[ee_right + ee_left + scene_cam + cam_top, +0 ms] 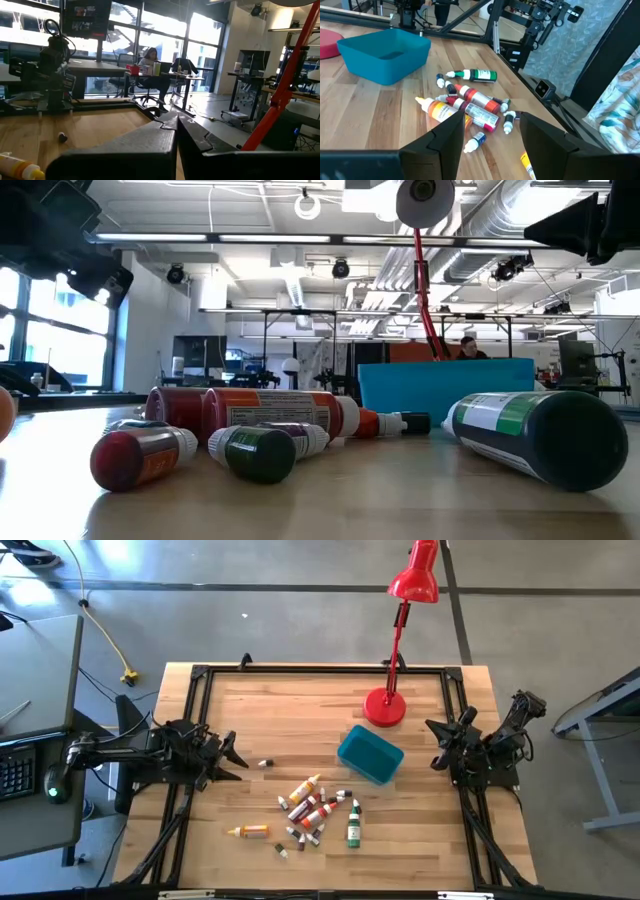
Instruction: Pick & Place food coloring
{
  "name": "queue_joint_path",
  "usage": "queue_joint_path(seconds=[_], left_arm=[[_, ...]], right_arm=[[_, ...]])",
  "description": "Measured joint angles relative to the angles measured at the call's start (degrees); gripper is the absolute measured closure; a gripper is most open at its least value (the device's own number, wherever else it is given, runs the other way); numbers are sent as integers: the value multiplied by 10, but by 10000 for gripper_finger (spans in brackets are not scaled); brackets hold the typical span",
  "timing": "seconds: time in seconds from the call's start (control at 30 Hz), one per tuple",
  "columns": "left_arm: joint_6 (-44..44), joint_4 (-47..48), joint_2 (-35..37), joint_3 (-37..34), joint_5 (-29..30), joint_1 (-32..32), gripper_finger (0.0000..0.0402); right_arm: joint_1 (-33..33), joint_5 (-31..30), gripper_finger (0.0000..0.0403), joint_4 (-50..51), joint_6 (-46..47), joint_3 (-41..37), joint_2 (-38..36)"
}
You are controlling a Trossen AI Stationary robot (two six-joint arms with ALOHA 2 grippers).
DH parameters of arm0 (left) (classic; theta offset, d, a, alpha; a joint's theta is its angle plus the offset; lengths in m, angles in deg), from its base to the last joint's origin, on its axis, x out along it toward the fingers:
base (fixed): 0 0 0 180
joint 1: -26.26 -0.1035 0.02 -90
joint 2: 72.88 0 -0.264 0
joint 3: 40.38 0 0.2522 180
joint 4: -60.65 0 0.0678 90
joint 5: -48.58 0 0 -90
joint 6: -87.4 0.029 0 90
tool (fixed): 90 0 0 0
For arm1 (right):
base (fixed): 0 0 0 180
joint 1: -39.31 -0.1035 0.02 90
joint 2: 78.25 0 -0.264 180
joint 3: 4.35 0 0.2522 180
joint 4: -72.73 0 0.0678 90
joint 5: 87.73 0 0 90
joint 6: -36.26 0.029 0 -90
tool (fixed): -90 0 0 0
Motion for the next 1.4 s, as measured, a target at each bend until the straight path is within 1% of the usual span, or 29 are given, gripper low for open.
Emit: queue_joint_path(seconds=[0.97,1.0,1.2,1.4], left_arm=[[0,0,0,0,0,0,213],[3,-2,0,0,5,0,213],[4,-3,0,0,76,0,213],[-40,-3,0,0,74,0,213]], right_arm=[[0,0,402,0,0,0,0],[0,0,402,0,0,0,0],[0,0,402,0,0,0,0],[0,0,402,0,0,0,0]])
